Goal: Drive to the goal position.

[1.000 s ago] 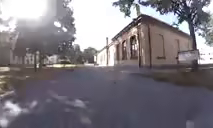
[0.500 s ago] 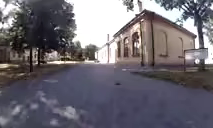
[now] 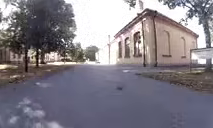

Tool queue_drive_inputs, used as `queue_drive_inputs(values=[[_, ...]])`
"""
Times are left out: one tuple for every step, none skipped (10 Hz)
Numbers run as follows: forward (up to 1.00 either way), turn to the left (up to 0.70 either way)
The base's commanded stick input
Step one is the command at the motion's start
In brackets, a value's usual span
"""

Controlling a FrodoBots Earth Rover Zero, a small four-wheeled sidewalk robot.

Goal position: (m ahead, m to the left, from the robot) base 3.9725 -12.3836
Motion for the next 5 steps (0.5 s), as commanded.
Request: queue_drive_inputs(values=[[0.70,0.00],[0.70,0.00],[0.70,0.00],[0.70,0.00],[0.70,0.00]])
